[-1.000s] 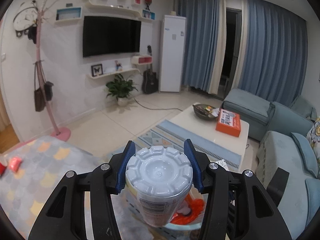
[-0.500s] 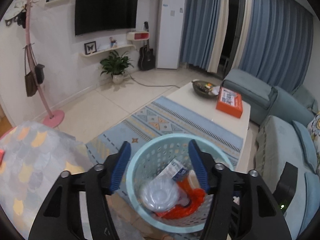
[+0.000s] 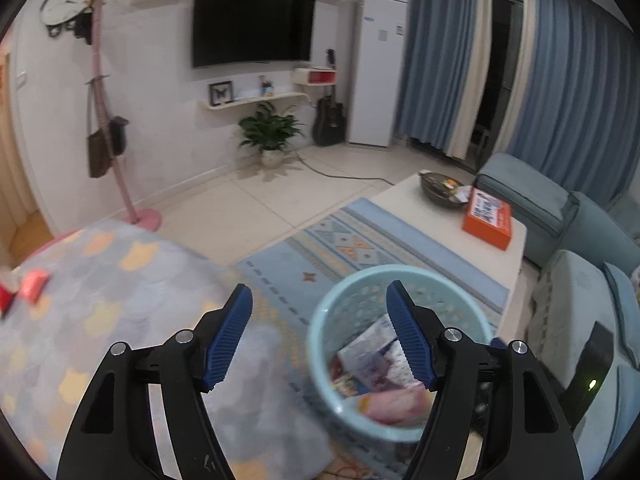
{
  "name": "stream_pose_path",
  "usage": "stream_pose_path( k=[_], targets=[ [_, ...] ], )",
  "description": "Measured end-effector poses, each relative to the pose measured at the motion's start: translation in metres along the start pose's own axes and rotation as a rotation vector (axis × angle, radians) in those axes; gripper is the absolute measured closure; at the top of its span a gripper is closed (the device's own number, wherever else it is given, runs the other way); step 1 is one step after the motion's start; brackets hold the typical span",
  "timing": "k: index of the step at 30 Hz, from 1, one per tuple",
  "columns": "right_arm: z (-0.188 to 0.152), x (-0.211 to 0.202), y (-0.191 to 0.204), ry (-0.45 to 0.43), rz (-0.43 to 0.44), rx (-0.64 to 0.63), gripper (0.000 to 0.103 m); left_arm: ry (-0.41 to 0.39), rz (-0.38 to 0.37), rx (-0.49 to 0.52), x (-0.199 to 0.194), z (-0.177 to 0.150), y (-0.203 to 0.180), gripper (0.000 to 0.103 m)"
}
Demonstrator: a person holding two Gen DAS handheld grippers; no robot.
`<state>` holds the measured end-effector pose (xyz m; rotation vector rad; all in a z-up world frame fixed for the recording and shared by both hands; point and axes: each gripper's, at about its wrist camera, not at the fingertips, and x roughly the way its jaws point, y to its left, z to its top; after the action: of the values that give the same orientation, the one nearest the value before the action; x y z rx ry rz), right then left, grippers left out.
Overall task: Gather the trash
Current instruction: 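Lower both items into the blue basket and open both tools, then move the left tool to the red-white paper cup and grasp it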
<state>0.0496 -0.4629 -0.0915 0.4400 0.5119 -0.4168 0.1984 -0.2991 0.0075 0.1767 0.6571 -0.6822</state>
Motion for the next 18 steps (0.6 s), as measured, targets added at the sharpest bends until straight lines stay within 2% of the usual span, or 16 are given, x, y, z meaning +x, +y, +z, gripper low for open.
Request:
stream_pose_path(
  k=[7,11,14,18],
  targets=[
    [0.002,-0.010,0.043,0.005,0.057,-0.060,0.033,-0.051,0.128,-0.080,-0.055,-0.013,0.079,0.030],
    [0.007,-0.017,0.077,-0.002,0.098,-0.119,0.031,-0.044,0.261,-0.108,-0.087,-0.034,0.143,0.029],
    [0.011,-0.022,0.106,-0.006,0.147,-0.160,0.030,-0.036,0.359,-0.224,-0.117,-0.058,0.211,0.029],
    [0.017,-0.025,0.157,0.012,0.240,-0.217,0.029,-0.012,0.419,-0.355,-0.140,-0.094,0.273,0.023]
  ],
)
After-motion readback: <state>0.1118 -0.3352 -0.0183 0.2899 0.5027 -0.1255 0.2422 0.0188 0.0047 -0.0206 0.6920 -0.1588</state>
